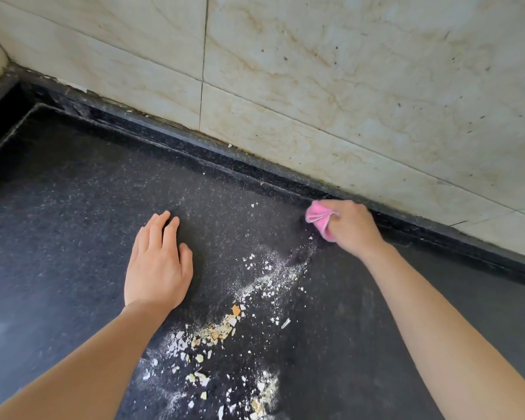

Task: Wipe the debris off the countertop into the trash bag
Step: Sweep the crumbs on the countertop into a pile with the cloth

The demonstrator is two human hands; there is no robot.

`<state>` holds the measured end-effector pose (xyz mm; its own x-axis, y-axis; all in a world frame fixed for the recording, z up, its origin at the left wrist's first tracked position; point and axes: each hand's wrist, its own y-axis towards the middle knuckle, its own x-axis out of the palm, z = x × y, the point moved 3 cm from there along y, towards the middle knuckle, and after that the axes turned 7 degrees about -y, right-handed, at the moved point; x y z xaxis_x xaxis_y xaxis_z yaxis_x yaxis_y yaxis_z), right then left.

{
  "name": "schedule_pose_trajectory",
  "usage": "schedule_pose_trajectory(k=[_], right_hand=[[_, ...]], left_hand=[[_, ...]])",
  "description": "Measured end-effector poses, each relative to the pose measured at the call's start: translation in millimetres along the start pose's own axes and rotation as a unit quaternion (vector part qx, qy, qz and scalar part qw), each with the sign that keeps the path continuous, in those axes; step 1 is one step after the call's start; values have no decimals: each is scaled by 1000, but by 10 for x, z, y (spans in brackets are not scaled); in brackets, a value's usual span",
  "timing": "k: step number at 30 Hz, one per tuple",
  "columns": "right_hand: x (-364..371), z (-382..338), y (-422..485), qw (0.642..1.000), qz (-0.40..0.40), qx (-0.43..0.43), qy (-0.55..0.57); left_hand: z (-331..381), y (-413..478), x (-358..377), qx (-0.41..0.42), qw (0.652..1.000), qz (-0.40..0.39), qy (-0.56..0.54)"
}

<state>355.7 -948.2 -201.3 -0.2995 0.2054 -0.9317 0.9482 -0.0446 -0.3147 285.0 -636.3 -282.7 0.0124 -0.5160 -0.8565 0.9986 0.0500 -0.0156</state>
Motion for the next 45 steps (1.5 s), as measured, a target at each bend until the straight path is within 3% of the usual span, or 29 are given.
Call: schedule_pose_trajectory(k=[3, 6, 10, 12, 14, 16, 21, 25, 29, 31, 34, 36, 41, 45], right_hand=[[192, 221, 94, 996, 2, 84, -21], [437, -20, -199, 998, 21, 61, 21], [701, -402, -772, 992, -75, -1, 103], [735, -515, -955, 971, -156, -17, 178], [609, -589, -981, 957, -180, -47, 223], [412, -545, -788, 963, -139, -57, 225], [221, -153, 164, 946, -6, 117, 303], [484, -242, 442, 975, 58, 120, 177], [650, -549, -11, 986, -11, -8, 168], [688, -663, -365, 979, -104, -51, 169], [572, -799, -710, 941, -237, -90, 225], [393, -777, -590, 946, -194, -93, 242], [105, -630, 239, 981, 95, 18, 169], [379, -902, 497, 993, 119, 0, -8]], left_hand=[[-6, -6, 6, -2, 1000, 0, -1], [-19, 1, 8, -3, 1000, -3, -4], [10, -13, -18, -3, 1000, -9, -5], [22, -16, -33, -5, 1000, -9, -7], [17, -19, -30, -2, 1000, -9, -5], [6, -4, -15, 0, 1000, -7, -7], [-9, 5, 16, -3, 1000, -5, 9], [-7, 22, 16, -7, 1000, -4, 10], [-8, 8, 13, -7, 1000, -8, 9], [-1, -5, 3, -7, 1000, -12, 6], [5, -6, -14, -7, 1000, -12, 3], [0, 6, -11, -9, 1000, -12, 2], [-2, -14, 0, -9, 1000, -10, 4], [6, -6, -5, -10, 1000, -4, 3]])
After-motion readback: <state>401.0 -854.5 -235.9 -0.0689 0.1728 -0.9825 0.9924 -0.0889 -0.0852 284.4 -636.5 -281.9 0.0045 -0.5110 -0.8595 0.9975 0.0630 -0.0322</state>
